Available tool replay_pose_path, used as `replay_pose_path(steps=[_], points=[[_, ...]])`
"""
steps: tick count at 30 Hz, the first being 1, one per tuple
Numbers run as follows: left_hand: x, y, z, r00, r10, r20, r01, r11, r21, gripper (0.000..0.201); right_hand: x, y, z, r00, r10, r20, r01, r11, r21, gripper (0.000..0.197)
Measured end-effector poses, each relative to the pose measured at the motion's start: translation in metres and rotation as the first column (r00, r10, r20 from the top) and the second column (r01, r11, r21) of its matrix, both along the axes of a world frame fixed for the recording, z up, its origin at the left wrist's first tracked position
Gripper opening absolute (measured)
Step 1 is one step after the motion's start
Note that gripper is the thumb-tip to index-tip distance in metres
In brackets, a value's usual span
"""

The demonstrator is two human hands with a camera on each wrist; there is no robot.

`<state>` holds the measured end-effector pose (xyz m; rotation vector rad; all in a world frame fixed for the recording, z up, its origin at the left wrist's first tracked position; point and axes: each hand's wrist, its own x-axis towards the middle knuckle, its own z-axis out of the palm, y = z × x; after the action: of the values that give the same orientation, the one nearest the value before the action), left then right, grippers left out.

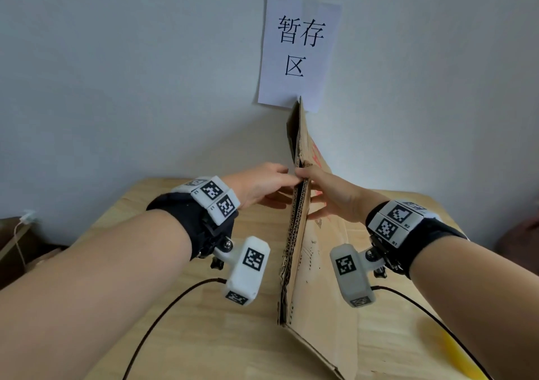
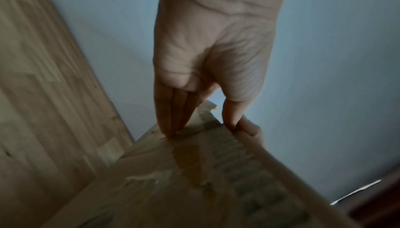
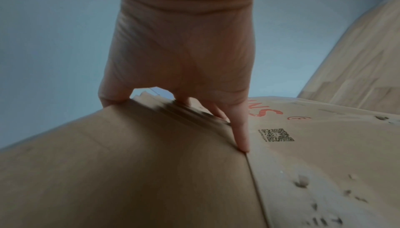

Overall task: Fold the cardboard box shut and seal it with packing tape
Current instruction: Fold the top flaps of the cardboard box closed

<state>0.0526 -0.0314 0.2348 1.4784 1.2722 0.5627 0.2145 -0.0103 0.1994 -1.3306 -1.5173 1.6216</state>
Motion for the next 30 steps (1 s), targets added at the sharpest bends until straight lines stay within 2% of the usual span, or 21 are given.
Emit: replay_pose_path(steps=[2, 4, 5, 8, 10, 13, 16, 19, 20, 23, 24, 26, 30], points=[[0.003, 0.0, -0.004, 0.998, 0.05, 0.042, -0.052, 0.998, 0.037, 0.025, 0.0, -0.002, 0.0, 1.0, 0.006, 0.009, -0.006, 1.0, 0.027, 0.068], [0.007, -0.002, -0.007, 0.993, 0.077, 0.089, -0.081, 0.996, 0.034, 0.02, 0.001, -0.003, 0.0, 1.0, 0.002, -0.015, -0.001, 0.999, 0.046, 0.085], [0.009, -0.003, -0.009, 0.993, 0.077, 0.093, -0.078, 0.997, 0.009, 0.023, 0.003, -0.004, 0.0, 0.999, 0.0, -0.043, 0.002, 0.999, 0.055, 0.085], [0.017, -0.006, -0.016, 0.999, 0.04, 0.033, -0.036, 0.992, -0.123, 0.048, 0.011, -0.007, 0.002, 0.991, -0.005, -0.133, 0.015, 0.997, 0.075, 0.059], [0.024, -0.007, -0.02, 0.999, 0.01, 0.047, -0.003, 0.99, -0.143, 0.061, 0.018, -0.007, 0.001, 0.984, 0.002, -0.181, 0.012, 0.997, 0.075, 0.068], [0.035, -0.006, -0.019, 0.995, 0.052, 0.081, -0.045, 0.995, -0.086, 0.071, 0.027, -0.005, 0.003, 0.975, -0.005, -0.221, 0.019, 0.998, 0.063, 0.085], [0.049, -0.003, -0.012, 0.987, 0.142, 0.074, -0.139, 0.989, -0.053, 0.06, 0.035, -0.002, 0.01, 0.969, 0.01, -0.246, 0.014, 0.996, 0.093, 0.079], [0.058, 0.002, 0.0, 0.967, 0.247, 0.065, -0.243, 0.968, -0.064, 0.048, 0.041, -0.001, 0.018, 0.961, -0.033, -0.275, 0.067, 0.991, 0.116, 0.086], [0.06, 0.004, 0.004, 0.964, 0.259, 0.06, -0.256, 0.965, -0.061, 0.05, 0.042, -0.002, 0.02, 0.956, -0.039, -0.29, 0.08, 0.989, 0.128, 0.08], [0.064, 0.01, 0.014, 0.964, 0.26, 0.051, -0.26, 0.966, -0.003, 0.063, 0.045, -0.006, 0.033, 0.944, -0.006, -0.331, 0.058, 0.987, 0.148, 0.038], [0.065, 0.01, 0.019, 0.964, 0.26, 0.055, -0.26, 0.966, 0.004, 0.065, 0.046, -0.007, 0.037, 0.939, 0.009, -0.344, 0.047, 0.987, 0.152, 0.032], [0.066, 0.009, 0.028, 0.964, 0.263, 0.035, -0.263, 0.965, 0.005, 0.069, 0.049, -0.01, 0.042, 0.935, 0.016, -0.354, 0.045, 0.985, 0.165, 0.032], [0.066, 0.009, 0.039, 0.973, 0.224, -0.057, -0.225, 0.974, -0.007, 0.066, 0.049, -0.013, 0.044, 0.945, 0.019, -0.326, 0.049, 0.979, 0.199, 0.044]])
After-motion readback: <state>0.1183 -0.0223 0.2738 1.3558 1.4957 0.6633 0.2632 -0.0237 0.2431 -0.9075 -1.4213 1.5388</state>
